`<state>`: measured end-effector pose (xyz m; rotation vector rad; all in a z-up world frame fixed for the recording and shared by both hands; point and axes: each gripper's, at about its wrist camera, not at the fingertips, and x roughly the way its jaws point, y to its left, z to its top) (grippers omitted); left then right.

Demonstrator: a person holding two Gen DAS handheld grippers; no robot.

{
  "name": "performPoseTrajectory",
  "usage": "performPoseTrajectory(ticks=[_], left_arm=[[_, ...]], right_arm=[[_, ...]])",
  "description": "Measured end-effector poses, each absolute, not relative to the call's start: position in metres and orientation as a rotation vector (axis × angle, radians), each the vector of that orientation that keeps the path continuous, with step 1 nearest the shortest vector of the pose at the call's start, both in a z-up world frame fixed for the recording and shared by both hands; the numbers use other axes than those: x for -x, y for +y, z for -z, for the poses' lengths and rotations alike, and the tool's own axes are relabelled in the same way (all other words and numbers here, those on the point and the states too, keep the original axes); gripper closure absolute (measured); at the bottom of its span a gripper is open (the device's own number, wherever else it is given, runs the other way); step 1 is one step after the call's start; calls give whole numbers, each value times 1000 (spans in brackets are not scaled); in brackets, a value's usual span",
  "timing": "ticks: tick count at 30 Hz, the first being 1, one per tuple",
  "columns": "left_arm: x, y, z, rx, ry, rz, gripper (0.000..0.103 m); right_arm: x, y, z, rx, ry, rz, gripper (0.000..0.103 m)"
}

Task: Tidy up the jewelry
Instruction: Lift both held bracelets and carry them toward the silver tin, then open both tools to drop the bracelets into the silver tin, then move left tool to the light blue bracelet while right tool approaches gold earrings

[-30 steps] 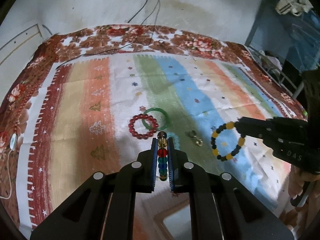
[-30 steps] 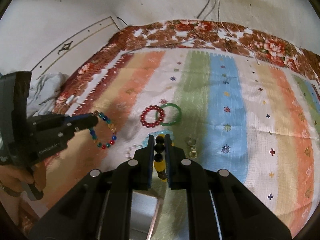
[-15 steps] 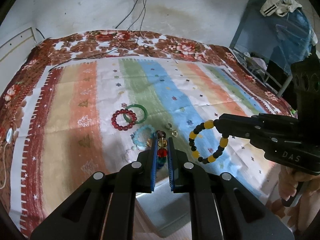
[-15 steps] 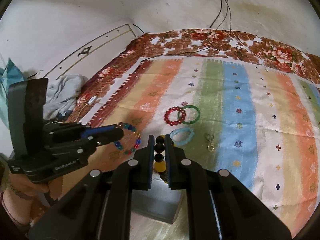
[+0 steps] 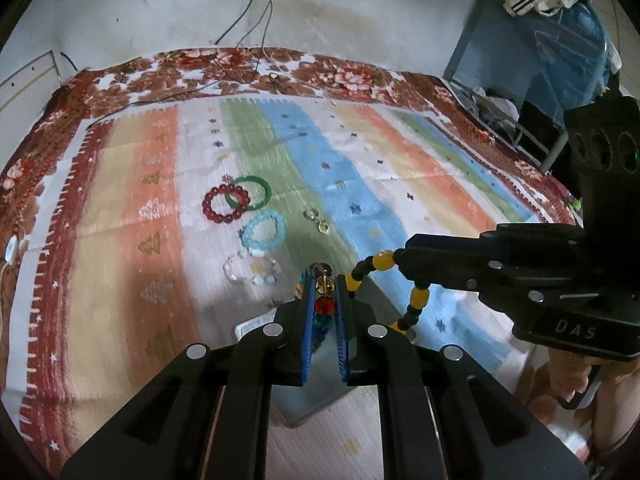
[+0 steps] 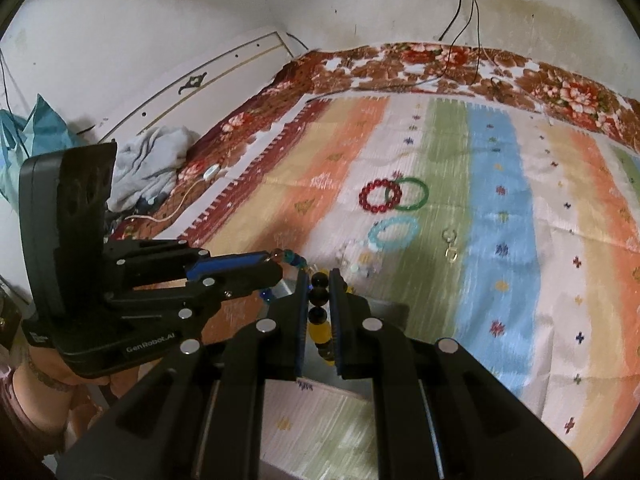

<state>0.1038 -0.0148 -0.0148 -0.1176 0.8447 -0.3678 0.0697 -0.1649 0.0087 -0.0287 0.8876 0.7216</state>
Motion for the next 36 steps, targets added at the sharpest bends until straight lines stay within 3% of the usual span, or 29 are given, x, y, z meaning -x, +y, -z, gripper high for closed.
performPoseTrajectory(ticks=[4, 5, 6, 7, 8, 11, 13, 33, 36], left_arm=[[-100, -19, 19, 113, 851, 367, 93], [-100, -19, 19, 112, 853, 364, 89], [-100, -19, 19, 112, 854, 360, 71], [-100, -19, 20, 107, 851, 347, 59], [-101, -18, 20, 98, 849, 336, 58], [-104, -13, 20, 76, 841, 282, 57], [-107, -7, 20, 69, 837, 245, 50], [-154, 15, 29, 47, 879, 160, 41], [-163, 21, 31, 35, 886, 138, 40]], right_arm=[[-69, -165, -4, 23, 906, -721, 92], [-70, -164, -3, 22, 915, -725, 91], [-71, -164, -1, 22, 925, -727, 90], [-74, -165, 0, 16, 933, -712, 77], [-75, -167, 1, 12, 930, -699, 61], [-83, -176, 1, 7, 919, -645, 58], [-89, -185, 2, -15, 909, -605, 58], [-142, -200, 26, -34, 954, -481, 51], [-147, -196, 32, -7, 963, -484, 46]])
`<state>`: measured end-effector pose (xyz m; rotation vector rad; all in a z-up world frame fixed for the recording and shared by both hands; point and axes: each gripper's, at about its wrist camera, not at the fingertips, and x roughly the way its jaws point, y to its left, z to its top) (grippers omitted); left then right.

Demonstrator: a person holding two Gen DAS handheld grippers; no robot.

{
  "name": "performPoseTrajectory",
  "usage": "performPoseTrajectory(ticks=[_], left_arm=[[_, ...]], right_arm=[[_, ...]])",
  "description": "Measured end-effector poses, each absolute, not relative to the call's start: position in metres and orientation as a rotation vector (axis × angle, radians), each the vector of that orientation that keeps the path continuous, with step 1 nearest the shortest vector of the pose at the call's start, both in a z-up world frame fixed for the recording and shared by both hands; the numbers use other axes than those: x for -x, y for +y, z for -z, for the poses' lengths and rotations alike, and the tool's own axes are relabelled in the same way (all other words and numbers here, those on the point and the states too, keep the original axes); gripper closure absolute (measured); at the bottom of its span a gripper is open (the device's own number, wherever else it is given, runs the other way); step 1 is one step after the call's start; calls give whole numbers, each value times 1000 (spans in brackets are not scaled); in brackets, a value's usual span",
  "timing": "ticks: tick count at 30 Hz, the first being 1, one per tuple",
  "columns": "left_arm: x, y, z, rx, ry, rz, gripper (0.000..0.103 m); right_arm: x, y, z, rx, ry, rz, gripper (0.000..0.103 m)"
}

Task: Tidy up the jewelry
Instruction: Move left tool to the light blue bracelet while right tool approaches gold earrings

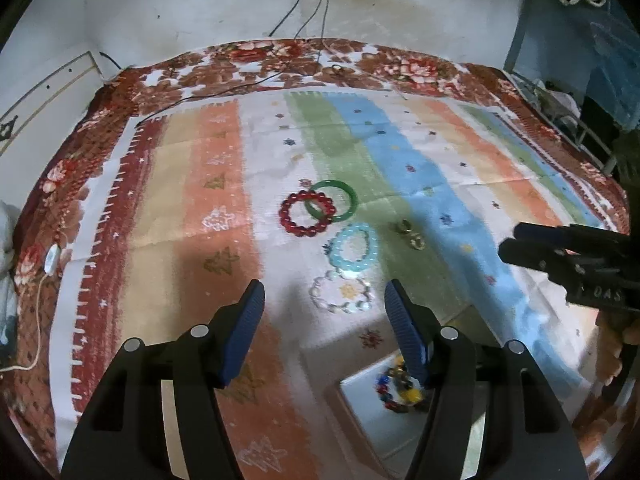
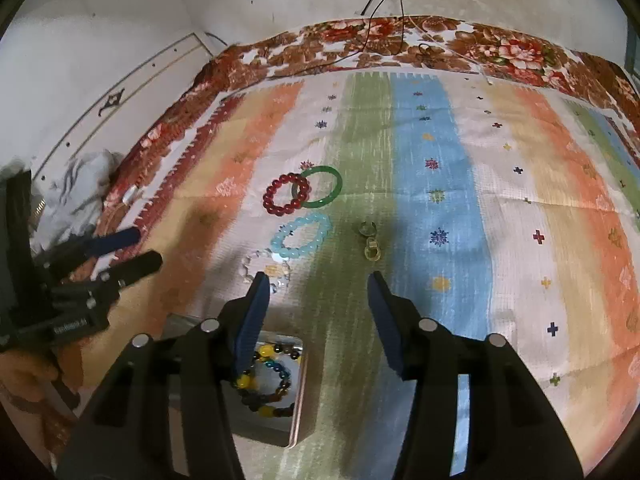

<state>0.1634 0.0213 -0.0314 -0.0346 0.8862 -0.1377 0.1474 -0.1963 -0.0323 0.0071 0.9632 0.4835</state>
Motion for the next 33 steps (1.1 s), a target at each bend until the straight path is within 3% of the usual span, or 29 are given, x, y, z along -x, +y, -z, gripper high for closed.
performPoseTrajectory(ticks=[33], left_arm=[[-260, 23, 102, -32, 1099, 179, 38]], right_arm=[[-228, -183, 102, 57, 1115, -438, 45]])
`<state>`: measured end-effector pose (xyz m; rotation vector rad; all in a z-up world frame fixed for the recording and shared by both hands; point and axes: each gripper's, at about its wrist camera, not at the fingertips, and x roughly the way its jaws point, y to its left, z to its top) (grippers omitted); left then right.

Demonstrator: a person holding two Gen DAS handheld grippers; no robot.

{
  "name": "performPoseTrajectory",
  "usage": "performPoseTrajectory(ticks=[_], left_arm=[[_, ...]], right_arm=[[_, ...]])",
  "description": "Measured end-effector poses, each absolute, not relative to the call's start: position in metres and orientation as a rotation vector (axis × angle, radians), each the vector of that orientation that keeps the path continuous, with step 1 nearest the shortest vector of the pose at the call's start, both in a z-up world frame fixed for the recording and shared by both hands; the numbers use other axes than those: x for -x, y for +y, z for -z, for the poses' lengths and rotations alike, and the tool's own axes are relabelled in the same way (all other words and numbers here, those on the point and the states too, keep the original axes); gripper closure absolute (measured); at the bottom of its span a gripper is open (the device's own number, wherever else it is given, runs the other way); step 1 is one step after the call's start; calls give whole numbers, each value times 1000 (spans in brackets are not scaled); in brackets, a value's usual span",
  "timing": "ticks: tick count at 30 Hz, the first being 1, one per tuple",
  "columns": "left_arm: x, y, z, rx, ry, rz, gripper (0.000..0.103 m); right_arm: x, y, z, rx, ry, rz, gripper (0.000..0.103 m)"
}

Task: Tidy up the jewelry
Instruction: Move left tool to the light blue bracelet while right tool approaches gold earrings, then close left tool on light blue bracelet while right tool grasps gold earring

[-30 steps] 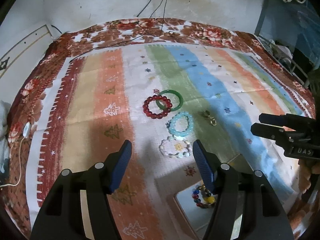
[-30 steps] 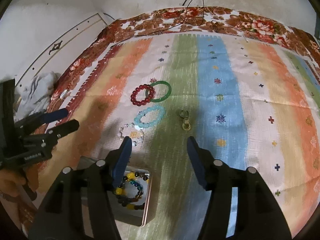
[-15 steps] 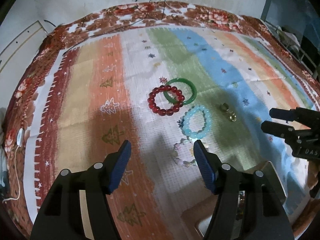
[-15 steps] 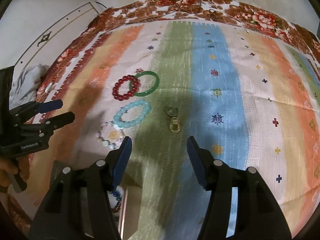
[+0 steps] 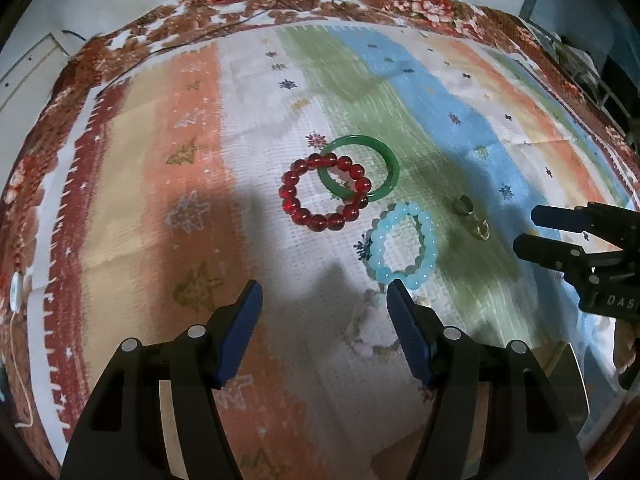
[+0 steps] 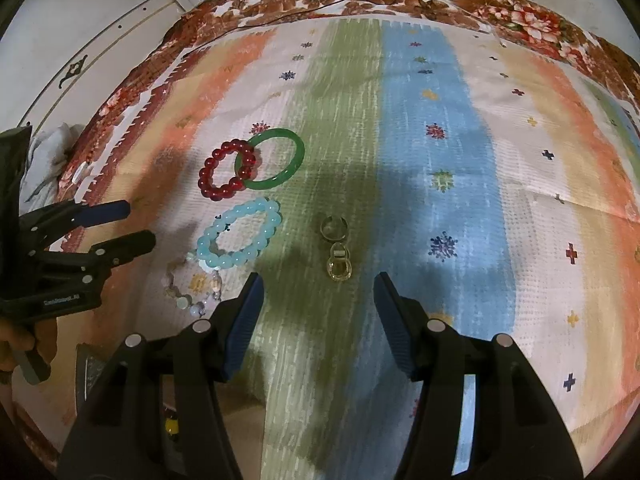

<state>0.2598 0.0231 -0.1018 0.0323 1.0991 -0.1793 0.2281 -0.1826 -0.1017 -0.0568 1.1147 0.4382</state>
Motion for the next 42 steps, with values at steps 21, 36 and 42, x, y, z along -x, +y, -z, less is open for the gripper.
performPoseTrajectory(ticks=[21, 36, 42], left_arm=[[-302, -5, 139, -34, 1222, 302, 41], [-308, 10, 144, -97, 1234, 255, 92], [-302, 16, 136, -65, 1223, 272, 92]], right_arm=[[-253, -174, 143, 109, 1196, -416, 48], [-253, -180, 147, 126, 1190, -412, 87], [-251, -179, 142, 123, 1185, -433, 98]])
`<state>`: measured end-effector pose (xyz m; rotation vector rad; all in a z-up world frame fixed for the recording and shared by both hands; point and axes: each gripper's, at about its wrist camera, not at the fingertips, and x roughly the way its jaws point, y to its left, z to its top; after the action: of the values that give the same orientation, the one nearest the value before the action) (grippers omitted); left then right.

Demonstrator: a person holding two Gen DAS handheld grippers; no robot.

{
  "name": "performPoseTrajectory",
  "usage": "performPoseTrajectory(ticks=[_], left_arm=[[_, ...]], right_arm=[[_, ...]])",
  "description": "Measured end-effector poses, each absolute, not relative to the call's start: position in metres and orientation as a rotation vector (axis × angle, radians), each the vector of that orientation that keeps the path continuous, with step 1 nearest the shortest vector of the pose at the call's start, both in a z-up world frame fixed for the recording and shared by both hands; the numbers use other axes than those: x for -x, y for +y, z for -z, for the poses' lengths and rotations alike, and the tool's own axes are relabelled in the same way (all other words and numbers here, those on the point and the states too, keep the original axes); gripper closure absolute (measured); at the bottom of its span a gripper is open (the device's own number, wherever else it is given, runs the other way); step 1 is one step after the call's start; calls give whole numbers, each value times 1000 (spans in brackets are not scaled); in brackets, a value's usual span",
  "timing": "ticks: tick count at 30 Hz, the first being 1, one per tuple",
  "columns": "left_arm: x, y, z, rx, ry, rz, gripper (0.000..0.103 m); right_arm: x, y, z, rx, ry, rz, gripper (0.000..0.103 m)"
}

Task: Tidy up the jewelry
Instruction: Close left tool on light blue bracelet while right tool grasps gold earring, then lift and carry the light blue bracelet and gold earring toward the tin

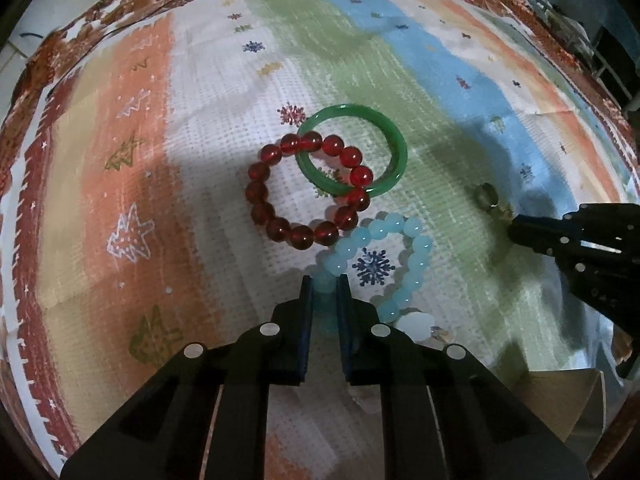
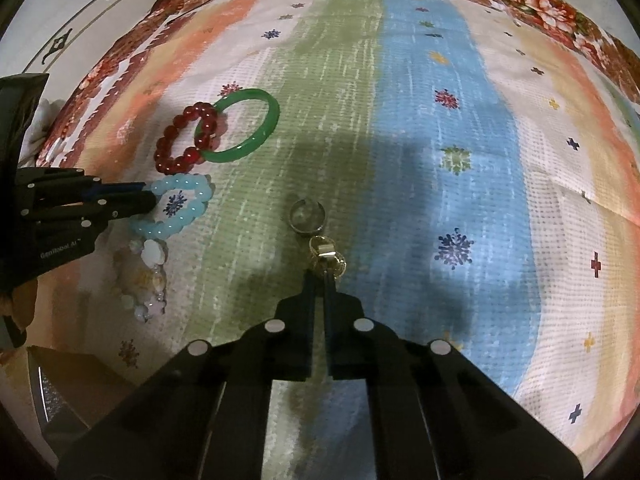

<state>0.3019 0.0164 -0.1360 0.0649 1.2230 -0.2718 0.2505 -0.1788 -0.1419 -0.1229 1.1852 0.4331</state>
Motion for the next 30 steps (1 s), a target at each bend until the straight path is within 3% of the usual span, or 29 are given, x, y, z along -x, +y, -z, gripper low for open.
performPoseTrajectory(ticks=[25, 27, 29, 30], left_arm=[[-286, 25, 79, 88, 1090, 299, 92], [-287, 25, 78, 92, 1089, 298, 92], [-286, 25, 78, 95, 1088, 302, 92], [-286, 25, 78, 97, 1088, 304, 92]], right_arm=[[-250, -183, 120, 61, 1149, -441, 100], [-252, -184, 122, 63, 1151, -417, 95], [-253, -186, 123, 66, 1153, -407, 74], [-254, -186, 124, 66, 1151, -403, 69]])
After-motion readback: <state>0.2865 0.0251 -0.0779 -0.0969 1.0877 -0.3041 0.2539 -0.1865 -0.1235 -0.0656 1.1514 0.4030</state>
